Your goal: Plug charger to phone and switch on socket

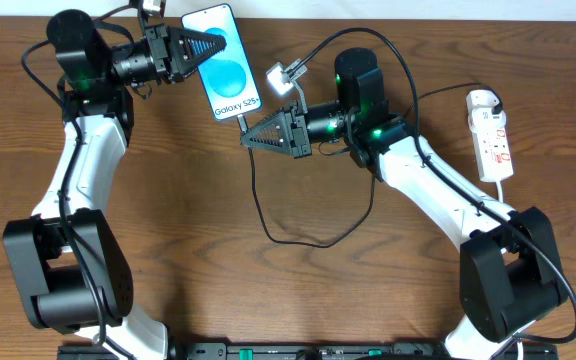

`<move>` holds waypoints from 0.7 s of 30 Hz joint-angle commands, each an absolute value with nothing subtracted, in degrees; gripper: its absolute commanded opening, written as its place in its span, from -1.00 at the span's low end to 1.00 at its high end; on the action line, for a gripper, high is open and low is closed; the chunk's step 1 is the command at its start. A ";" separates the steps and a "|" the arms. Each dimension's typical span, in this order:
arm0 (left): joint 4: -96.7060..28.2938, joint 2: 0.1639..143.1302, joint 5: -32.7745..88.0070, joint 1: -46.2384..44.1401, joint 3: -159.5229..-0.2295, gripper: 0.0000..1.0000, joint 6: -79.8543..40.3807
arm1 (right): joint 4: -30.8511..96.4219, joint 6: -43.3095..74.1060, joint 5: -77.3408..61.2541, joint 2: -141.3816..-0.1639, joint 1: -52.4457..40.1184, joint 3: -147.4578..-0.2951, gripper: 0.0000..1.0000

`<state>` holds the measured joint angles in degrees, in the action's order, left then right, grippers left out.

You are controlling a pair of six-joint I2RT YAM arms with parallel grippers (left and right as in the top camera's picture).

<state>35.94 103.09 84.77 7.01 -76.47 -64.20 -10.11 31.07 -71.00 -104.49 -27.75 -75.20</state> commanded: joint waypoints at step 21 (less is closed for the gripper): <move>36.07 102.89 87.46 7.27 -75.96 -0.86 -61.87 | -0.40 25.61 -70.48 -103.09 -26.44 -75.75 -0.14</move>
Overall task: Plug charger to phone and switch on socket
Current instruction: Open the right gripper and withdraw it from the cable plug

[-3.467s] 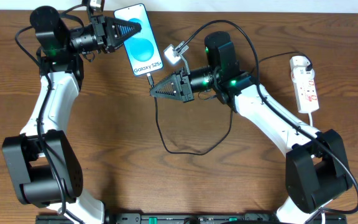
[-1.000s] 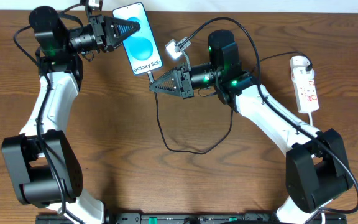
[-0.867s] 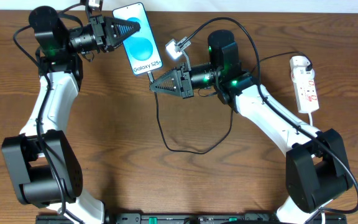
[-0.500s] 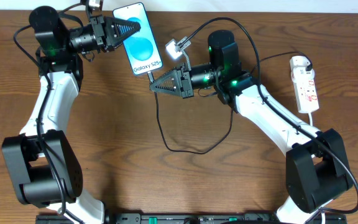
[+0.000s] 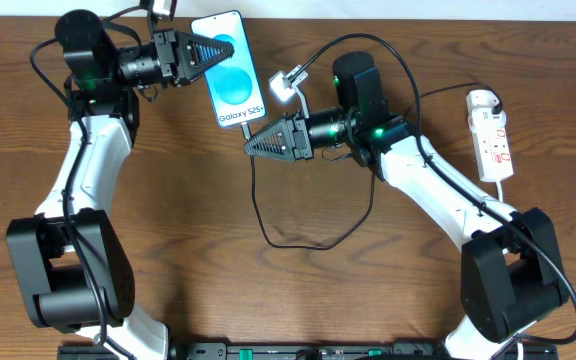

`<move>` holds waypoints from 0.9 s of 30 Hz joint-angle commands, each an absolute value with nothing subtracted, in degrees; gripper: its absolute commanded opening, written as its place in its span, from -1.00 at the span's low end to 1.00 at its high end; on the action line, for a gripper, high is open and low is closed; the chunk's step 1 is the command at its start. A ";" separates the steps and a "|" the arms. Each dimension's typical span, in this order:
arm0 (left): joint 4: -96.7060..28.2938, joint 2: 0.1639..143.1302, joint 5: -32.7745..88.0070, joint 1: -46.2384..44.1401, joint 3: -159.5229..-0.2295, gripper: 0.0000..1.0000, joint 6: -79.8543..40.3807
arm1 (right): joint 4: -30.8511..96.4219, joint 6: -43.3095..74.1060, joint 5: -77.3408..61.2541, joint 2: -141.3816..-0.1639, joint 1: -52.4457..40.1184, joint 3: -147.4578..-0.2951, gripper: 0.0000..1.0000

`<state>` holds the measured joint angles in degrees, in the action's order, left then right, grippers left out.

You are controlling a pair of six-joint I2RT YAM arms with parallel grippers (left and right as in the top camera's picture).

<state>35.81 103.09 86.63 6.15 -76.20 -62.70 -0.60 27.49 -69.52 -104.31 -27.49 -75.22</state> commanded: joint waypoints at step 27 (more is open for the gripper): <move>33.06 117.27 86.72 6.61 -75.94 -0.86 -61.06 | 19.51 14.48 -56.53 -103.09 -16.88 -75.75 0.31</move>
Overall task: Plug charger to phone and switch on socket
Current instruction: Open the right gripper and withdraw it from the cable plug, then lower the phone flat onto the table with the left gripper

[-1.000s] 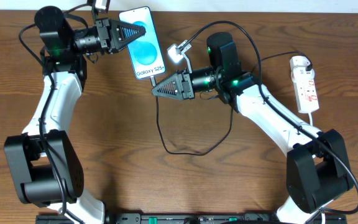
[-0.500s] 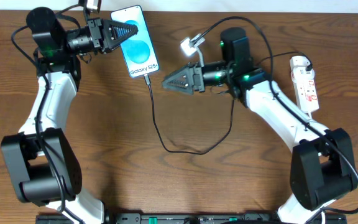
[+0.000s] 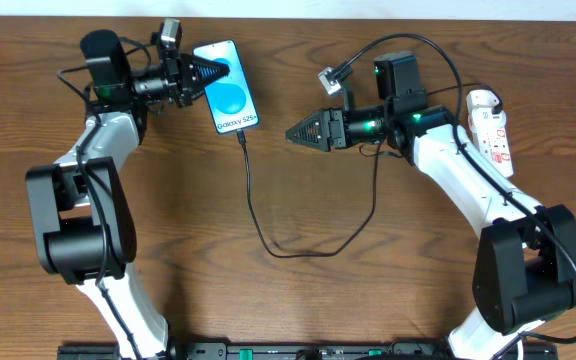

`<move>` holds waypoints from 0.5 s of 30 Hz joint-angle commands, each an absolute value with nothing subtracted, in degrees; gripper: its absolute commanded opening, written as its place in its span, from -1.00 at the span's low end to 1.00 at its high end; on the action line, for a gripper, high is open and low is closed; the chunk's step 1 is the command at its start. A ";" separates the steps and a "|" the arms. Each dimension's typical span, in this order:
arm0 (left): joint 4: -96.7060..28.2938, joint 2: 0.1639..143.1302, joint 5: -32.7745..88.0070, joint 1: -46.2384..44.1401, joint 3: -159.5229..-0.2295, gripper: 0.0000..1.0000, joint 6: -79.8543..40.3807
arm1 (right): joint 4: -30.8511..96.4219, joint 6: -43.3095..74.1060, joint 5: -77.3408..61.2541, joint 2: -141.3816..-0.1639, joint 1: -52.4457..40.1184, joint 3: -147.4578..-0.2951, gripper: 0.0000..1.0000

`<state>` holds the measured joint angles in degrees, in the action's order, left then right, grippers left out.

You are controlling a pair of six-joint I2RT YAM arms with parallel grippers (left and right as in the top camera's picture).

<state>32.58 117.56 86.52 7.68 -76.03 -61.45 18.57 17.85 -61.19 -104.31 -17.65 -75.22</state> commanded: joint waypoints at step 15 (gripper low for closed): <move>11.29 117.47 70.57 4.67 -75.94 -0.86 -47.75 | 26.22 11.05 -49.71 -103.09 -16.49 -75.75 0.37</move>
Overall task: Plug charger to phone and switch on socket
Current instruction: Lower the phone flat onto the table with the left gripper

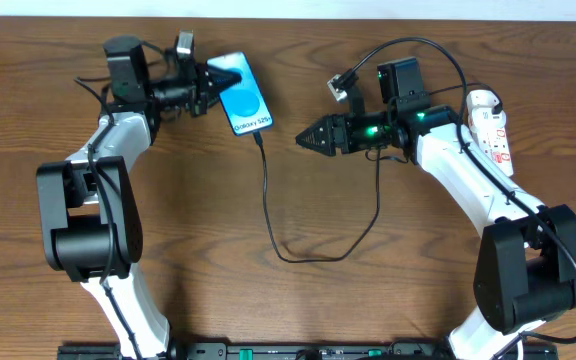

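The phone (246,97) lies tilted at the back left with its blue screen up. My left gripper (215,80) is shut on its upper left edge. The black charger cable (268,205) is plugged into the phone's lower end, loops down over the table and rises towards the right arm. The white socket strip (492,128) lies at the far right, beside my right forearm. My right gripper (302,140) hovers mid-table and points left. Its fingertips look closed together with nothing between them, well clear of both phone and socket.
The brown wooden table (168,230) carries only the cable loop (318,256) in the middle. A small white-and-black camera (341,86) sticks up from the right wrist. Both arm bases stand along the front edge.
The left gripper and the phone have shifted a little right and towards the front, the phone tilting more. The right gripper has drawn slightly further right. The cable is still plugged in.
At first the left gripper held the phone at the back, and the right gripper was at the plug under the phone's lower end. Then the right gripper was away to the right, leaving the plug in the phone. The phone has drifted rightwards with the left gripper throughout.
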`<move>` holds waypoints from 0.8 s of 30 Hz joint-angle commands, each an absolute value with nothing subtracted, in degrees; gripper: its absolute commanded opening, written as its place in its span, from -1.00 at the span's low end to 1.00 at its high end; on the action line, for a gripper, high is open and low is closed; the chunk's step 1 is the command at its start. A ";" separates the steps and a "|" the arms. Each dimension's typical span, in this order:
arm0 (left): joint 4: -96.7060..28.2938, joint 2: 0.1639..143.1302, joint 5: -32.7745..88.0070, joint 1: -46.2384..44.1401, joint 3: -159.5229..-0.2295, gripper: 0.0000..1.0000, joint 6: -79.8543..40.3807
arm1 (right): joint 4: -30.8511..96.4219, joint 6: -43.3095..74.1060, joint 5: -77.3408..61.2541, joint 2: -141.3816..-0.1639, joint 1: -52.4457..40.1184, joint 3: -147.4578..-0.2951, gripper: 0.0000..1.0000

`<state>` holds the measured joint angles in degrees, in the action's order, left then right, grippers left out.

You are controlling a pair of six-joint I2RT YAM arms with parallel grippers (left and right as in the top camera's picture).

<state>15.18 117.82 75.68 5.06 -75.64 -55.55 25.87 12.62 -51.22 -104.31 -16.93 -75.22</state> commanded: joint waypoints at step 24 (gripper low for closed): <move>-19.18 117.58 46.11 -0.36 -75.94 -0.85 -17.56 | 29.67 8.64 -47.88 -103.09 -16.51 -75.75 0.37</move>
